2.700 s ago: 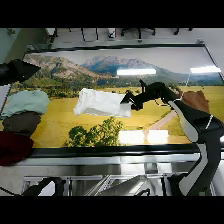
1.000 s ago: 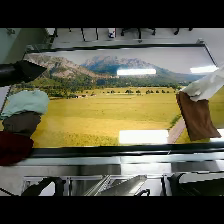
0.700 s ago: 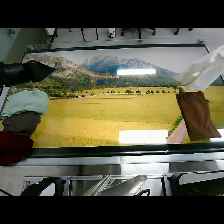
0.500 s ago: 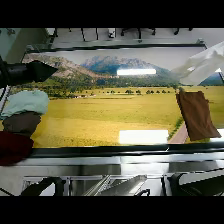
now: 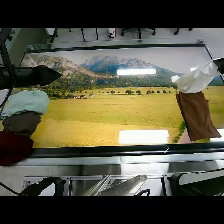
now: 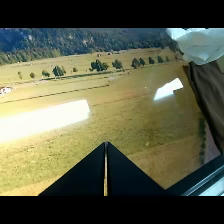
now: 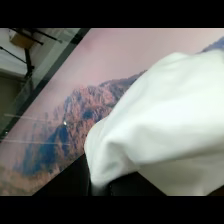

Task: Fold the shirts.

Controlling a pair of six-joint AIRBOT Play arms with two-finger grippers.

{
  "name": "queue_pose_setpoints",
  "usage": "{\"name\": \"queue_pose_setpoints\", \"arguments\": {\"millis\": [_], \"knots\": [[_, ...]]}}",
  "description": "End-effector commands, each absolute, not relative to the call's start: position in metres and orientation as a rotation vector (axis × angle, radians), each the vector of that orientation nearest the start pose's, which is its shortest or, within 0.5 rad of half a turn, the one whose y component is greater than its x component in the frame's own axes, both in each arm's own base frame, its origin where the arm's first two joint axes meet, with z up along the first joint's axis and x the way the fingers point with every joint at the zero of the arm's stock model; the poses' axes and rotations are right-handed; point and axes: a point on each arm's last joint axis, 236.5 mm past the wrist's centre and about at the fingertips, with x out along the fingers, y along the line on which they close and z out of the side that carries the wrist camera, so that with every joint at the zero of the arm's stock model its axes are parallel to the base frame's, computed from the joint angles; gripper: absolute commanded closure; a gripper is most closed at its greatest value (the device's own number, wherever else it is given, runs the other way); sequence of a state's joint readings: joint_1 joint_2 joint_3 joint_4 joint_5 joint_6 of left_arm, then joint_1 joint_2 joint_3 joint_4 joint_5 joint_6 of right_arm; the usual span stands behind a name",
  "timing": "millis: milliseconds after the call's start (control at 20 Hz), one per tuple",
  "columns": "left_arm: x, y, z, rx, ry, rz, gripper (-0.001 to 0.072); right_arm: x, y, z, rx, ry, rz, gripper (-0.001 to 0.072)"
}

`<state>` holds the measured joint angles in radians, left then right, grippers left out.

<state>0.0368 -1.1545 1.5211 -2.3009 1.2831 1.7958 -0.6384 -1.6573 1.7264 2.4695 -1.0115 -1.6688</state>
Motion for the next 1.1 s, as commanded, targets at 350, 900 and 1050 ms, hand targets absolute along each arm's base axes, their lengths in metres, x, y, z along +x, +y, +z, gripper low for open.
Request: {"name": "queue_pose_setpoints", "arguments": {"millis": [350, 900, 1050], "knots": [[0.385, -0.139, 0.235, -0.319, 0.826, -0.625, 0.0693, 0.431, -0.214, 0.166, 0.922, 0.685, -0.323, 0.0689], [0.385, -0.139, 0.235, -0.317, 0.83, -0.627, 0.0693, 0.323, -0.191, 0.105, 1.114, 0.885, -0.508, 0.0687], [0.385, -0.139, 0.235, -0.317, 0.83, -0.627, 0.0693, 0.282, -0.19, 0.091, 1.125, 1.018, -0.58, 0.0686]]}}
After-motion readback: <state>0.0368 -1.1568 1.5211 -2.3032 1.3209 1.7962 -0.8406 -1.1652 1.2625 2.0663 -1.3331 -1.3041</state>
